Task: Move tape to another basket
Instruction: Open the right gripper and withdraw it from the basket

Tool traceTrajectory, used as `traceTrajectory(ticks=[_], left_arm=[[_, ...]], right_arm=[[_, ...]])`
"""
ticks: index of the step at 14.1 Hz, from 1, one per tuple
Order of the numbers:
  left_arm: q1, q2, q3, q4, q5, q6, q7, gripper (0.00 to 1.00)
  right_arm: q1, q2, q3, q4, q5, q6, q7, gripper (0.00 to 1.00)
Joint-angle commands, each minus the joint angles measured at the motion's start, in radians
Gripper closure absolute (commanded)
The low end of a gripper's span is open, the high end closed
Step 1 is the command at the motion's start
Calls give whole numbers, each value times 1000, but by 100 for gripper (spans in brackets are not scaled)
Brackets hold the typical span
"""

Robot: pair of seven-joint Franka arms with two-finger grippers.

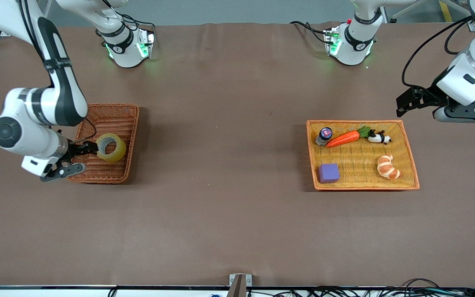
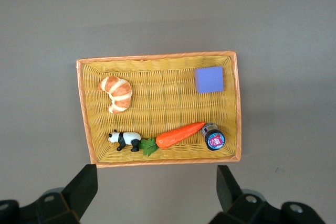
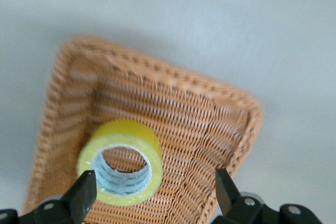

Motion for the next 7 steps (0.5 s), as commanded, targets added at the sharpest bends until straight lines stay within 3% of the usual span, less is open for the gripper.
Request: traceTrajectory(ticks=[1,7], left_arm=[[-9,-22,15,-20,27,5,-8,0],[5,-17,17,-10,22,2,9,0]], right_arm=[[20,-61,5,56,3,-39,14,0],[9,-210,6,105,3,-107,241,0]])
